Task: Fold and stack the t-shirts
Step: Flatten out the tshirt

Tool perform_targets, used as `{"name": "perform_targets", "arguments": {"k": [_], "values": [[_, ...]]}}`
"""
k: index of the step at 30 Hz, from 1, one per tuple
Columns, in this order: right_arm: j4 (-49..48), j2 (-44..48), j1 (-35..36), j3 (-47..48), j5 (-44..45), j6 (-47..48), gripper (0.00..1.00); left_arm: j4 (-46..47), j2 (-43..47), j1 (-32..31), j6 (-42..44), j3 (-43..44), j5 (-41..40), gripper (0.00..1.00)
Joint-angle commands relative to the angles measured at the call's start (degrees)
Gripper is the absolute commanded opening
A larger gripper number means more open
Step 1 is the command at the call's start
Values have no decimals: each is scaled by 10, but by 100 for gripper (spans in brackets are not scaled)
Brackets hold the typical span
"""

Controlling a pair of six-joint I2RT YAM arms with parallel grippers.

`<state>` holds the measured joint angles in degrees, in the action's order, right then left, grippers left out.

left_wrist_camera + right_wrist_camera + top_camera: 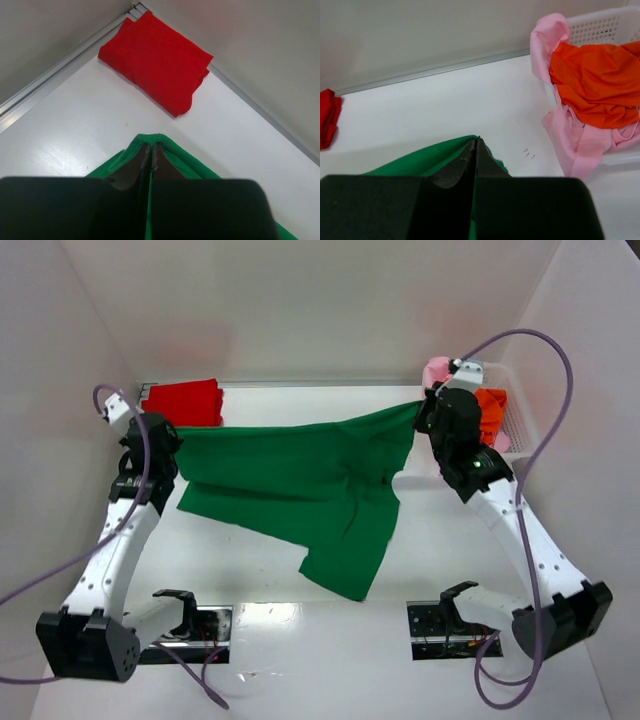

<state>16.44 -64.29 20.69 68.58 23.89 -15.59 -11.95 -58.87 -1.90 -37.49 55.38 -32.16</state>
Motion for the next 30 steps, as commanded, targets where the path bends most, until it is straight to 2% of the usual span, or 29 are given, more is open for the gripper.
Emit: {"name": "perform_targets", "arguments": {"k": [1,5,8,11,17,30], "values": [[-59,-44,-6,56,33,-7,0,76,-59,9,14,58,-20,0],[-70,-104,-21,84,38,-13,0,117,-162,27,48,129,28,0],[-80,-160,-34,110,33,-18,0,123,-274,33,59,205,48,0],[-87,-215,-39,138,33,-18,0,141,-337,39,66,262,77,0],[-101,-300,-52,177,26,-35,0,163,-492,45,66,355,94,0],[-114,-461,-70,260,-7,-52,0,157,-655,79,56,487,129,0]]}}
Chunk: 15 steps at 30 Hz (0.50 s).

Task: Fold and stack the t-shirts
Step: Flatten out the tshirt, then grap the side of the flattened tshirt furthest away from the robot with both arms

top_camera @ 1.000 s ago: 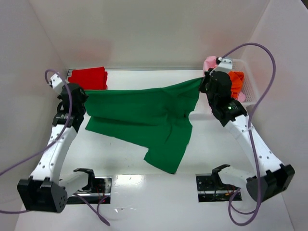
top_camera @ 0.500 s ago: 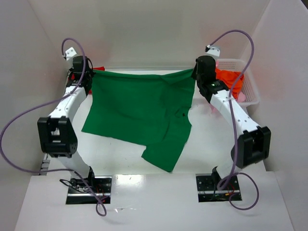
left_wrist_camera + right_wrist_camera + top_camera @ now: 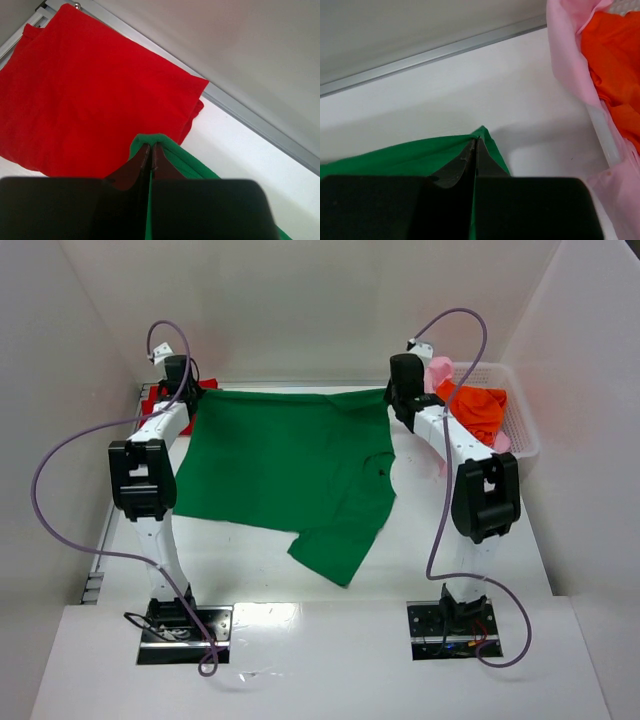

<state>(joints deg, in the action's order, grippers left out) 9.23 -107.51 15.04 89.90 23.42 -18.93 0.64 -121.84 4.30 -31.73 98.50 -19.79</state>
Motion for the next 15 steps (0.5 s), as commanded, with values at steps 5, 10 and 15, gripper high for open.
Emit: {"name": "perform_targets", "arguments": {"k": [5,10,15], "values": [[-42,-49,-13,54,-24,-31,0,25,-49,22,3,72,16,0],[-42,-36,-13,28,-78,-62,0,9,-39,33,3,57,29,0],[-54,9,-13,-33,-117,-92,0,9,-2,39,13,4,34,0]]}}
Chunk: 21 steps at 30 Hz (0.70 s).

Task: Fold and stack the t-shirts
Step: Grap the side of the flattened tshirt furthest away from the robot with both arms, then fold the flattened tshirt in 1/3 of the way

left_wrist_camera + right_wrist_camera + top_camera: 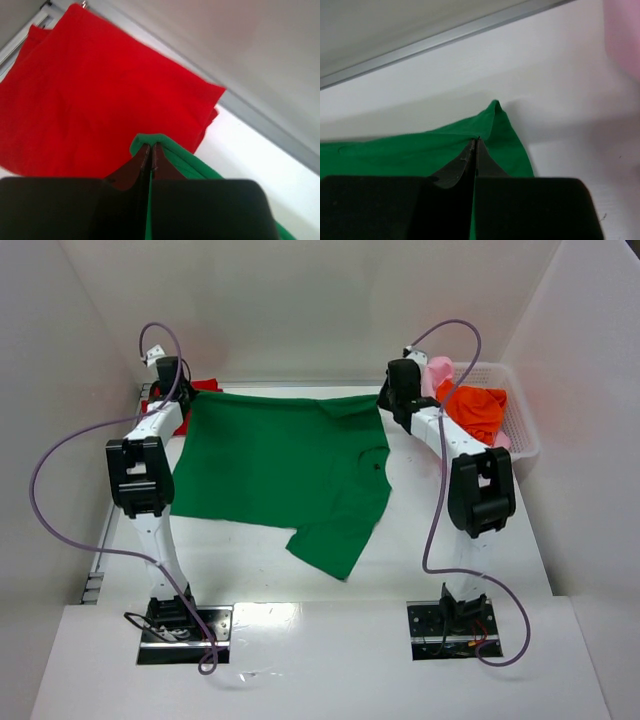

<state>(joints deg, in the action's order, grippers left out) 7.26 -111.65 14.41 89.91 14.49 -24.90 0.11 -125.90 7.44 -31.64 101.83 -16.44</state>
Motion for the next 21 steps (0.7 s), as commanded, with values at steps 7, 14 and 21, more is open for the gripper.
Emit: {"name": "perform_targets", "arguments": {"k": [7,14,21], "values": [[-35,110,15,-111,-70,-55,0,-8,65,23,13,-68,13,0],[-35,146,47,-179,-71,-90,0,-15,87,29,13,-107,25,0],[-23,171,47,-232,-65,-103,0,-20,101,40,13,-131,25,0]]}}
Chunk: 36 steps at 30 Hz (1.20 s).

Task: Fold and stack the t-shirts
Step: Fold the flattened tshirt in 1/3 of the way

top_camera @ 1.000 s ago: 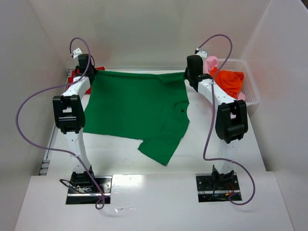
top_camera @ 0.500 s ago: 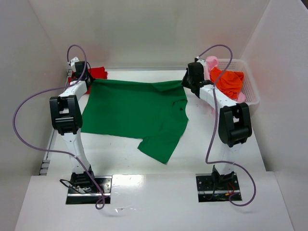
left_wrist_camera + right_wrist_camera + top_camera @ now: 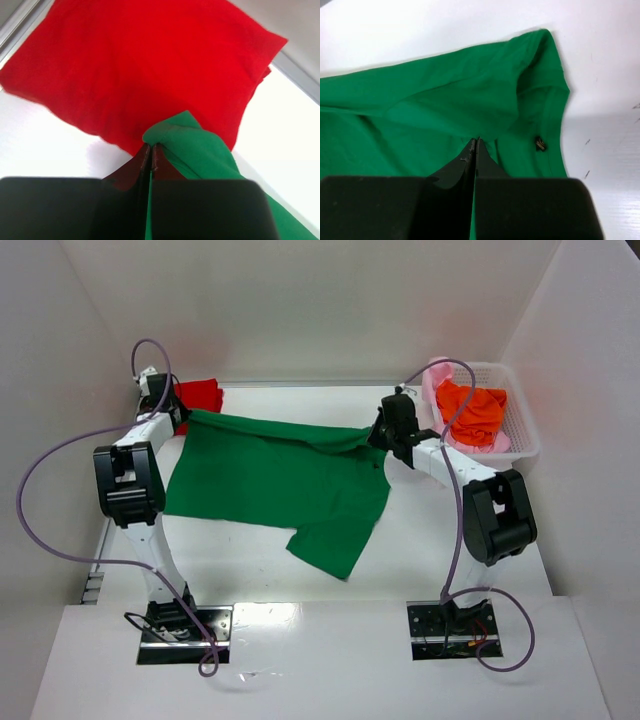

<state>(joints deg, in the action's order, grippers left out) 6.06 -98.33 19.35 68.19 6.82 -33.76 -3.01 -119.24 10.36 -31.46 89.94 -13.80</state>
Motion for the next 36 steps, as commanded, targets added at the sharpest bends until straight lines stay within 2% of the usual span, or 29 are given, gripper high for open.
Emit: {"name": "perform_targets", "arguments": {"k": [1,11,23,36], "values": [[-9,38,-3,-17,15,-18,0,11,35,11,11,-15,1,0],[4,45,-3,-53,62,-25,0,11,19,11,17,-18,19,0],[-4,23,-3,-90,-8,-38,0,11,14,11,15,-44,9,0],[-10,17,-3,-111,-15,-32,0,9,25,16,-4,-92,3,0]]}}
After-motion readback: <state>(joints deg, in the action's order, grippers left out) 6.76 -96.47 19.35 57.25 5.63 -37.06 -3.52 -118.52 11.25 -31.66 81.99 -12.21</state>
